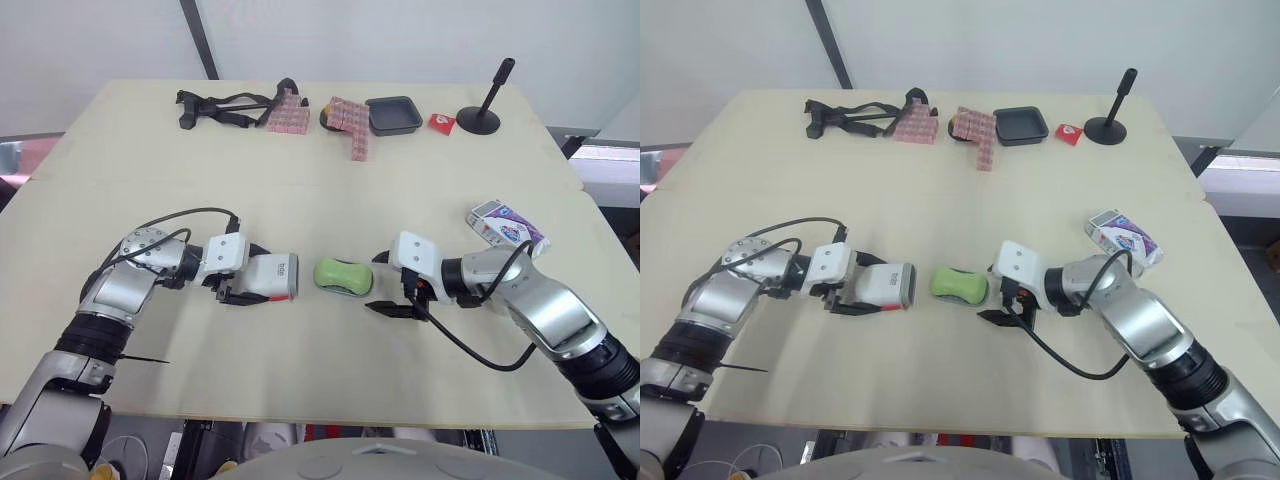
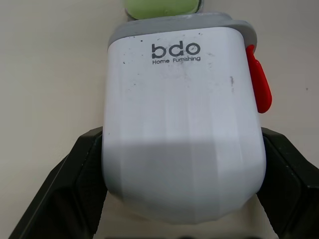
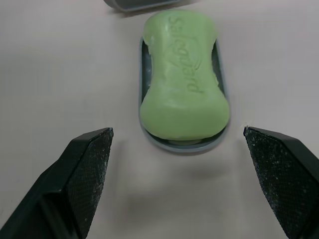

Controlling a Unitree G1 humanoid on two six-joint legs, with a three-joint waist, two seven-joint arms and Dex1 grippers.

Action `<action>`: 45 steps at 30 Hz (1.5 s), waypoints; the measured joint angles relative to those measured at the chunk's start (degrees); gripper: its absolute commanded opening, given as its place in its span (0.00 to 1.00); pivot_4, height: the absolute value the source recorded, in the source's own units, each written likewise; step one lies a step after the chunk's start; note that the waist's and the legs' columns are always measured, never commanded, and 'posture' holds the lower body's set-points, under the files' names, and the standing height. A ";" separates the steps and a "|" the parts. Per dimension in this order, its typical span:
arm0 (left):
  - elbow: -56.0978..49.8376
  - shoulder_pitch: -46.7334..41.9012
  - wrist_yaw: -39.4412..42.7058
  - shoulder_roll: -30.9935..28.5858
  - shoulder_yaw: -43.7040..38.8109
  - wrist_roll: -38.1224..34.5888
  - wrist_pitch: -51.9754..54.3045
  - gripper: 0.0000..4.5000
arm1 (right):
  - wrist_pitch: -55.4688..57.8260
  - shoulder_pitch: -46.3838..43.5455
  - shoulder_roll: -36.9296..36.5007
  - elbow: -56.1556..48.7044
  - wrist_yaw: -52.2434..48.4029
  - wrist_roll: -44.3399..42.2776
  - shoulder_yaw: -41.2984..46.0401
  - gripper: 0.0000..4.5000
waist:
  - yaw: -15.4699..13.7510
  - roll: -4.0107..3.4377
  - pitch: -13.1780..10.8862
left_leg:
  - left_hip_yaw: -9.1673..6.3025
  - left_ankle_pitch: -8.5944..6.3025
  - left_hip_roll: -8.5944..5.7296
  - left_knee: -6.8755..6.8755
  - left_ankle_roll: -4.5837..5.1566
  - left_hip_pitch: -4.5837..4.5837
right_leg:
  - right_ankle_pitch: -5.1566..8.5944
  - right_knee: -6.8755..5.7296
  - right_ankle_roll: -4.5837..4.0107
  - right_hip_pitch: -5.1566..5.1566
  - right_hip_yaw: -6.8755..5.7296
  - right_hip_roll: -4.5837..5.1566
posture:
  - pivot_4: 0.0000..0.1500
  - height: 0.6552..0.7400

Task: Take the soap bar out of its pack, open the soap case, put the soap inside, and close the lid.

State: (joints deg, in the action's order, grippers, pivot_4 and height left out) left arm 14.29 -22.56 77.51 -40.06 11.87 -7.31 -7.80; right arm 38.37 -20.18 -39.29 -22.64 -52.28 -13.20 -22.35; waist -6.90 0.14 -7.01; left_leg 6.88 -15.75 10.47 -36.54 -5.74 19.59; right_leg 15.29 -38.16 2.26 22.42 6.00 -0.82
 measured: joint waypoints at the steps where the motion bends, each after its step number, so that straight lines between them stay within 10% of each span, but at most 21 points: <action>1: -0.29 0.13 -0.06 -0.02 -0.04 -0.01 0.16 0.77 | 0.00 -0.01 0.23 0.20 0.05 0.39 -0.02 1.00 | 0.00 0.00 0.00 | 0.00 0.00 0.00 0.00 0.00 0.01 | 0.00 0.00 0.00 0.00 0.00 0.00 | 1.00 1.00; 29: -3.16 1.45 -2.06 -0.33 -0.18 -1.22 1.74 0.77 | 2.68 -4.47 7.49 7.73 0.92 1.97 -2.07 1.00 | 0.44 0.00 0.00 | 0.01 0.00 0.00 0.01 0.00 -0.07 | 0.00 -0.02 0.00 -0.02 0.00 0.00 | 1.00 1.00; 37: -3.17 1.62 -2.45 -0.33 -0.17 -1.22 1.73 0.77 | 2.26 -4.36 6.92 8.19 1.15 2.79 -1.63 0.47 | 0.36 0.00 0.01 | 0.01 0.01 -0.01 0.01 0.01 -0.08 | 0.00 -0.02 0.00 -0.02 -0.02 0.01 | 1.00 1.00; 45: -3.00 1.55 -2.46 -0.33 -0.17 -1.21 1.22 0.77 | 1.62 -2.66 4.31 6.21 -0.26 2.39 -0.85 0.47 | 0.10 0.01 0.00 | 0.01 0.00 -0.01 0.02 0.01 -0.08 | 0.00 0.02 0.00 -0.02 -0.03 0.03 | 1.00 1.00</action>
State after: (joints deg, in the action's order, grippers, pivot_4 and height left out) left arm 11.29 -21.02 75.05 -40.39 11.70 -8.52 -6.57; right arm 39.99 -22.84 -34.97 -16.43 -52.54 -10.81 -23.20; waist -6.80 0.14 -7.01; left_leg 6.88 -15.75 10.46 -36.53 -5.74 19.51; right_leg 15.30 -38.14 2.26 22.40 5.97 -0.79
